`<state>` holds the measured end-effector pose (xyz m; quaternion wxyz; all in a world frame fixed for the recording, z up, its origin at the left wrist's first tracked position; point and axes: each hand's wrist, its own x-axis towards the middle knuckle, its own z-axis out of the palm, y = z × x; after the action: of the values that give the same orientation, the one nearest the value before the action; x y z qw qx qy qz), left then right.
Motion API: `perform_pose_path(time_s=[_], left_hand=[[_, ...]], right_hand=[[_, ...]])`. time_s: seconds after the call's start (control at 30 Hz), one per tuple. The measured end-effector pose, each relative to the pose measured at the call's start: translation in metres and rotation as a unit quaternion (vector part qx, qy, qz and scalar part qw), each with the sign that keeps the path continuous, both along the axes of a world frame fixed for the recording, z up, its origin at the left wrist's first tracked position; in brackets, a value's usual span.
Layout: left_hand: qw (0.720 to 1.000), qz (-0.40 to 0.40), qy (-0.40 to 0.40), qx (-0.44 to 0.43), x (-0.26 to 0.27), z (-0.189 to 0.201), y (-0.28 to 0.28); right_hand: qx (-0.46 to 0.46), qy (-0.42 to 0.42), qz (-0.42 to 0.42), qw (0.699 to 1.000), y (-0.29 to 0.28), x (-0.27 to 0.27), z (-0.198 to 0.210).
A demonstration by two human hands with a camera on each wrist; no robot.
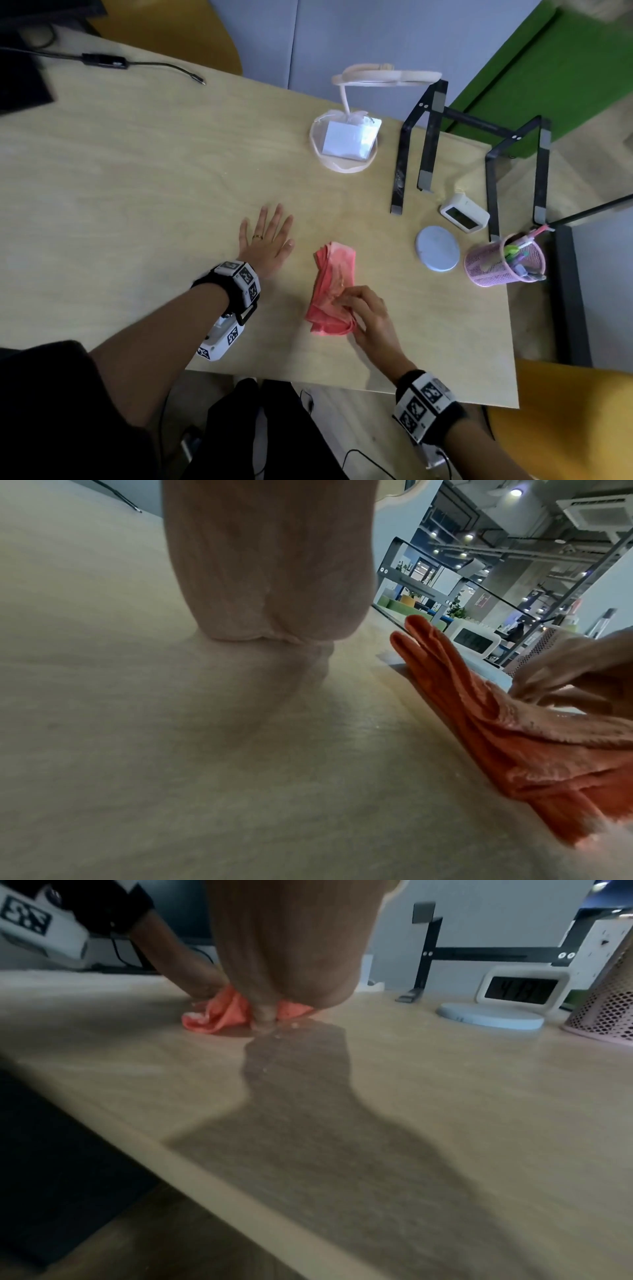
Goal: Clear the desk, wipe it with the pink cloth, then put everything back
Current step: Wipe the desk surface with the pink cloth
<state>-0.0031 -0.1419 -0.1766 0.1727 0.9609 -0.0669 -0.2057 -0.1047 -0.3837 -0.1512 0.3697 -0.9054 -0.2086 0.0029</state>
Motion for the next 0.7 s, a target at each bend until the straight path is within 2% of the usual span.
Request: perform_pose_path(time_s=[0.13,0.27,0.43,0.53,0.6,0.7], left_hand=[[1.000,0.003,0.002,-0.004,-0.001,0.003,0.001],[1.000,0.008,-0.004,0.002,0.000,0.003,-0.001],[1.000,0.003,-0.010,0.001,0.000,0.001,-0.001],[1.000,0.001,-0.013,-0.004,0.000,0.002,0.000],[1.000,0.000,-0.008,-0.001,0.000,0.003,0.000],[1.000,0.004,-0.004,0.006,0.000,0.003,-0.001]], right_hand=[[-0.035,-0.025,0.001,0.999,-0.005,-0.003,-0.004],[-0.015,0.003,-0.009,1.000,-0.008,0.005,0.006],[0.062,0.012,-0.077,0.995,0.005,0.032,0.024],[0.107,0.078,-0.128,0.983,0.013,0.053,0.029],[0.116,0.116,-0.159,0.974,0.018,0.070,0.028],[0.105,0.124,-0.220,0.962,0.026,0.090,0.021]])
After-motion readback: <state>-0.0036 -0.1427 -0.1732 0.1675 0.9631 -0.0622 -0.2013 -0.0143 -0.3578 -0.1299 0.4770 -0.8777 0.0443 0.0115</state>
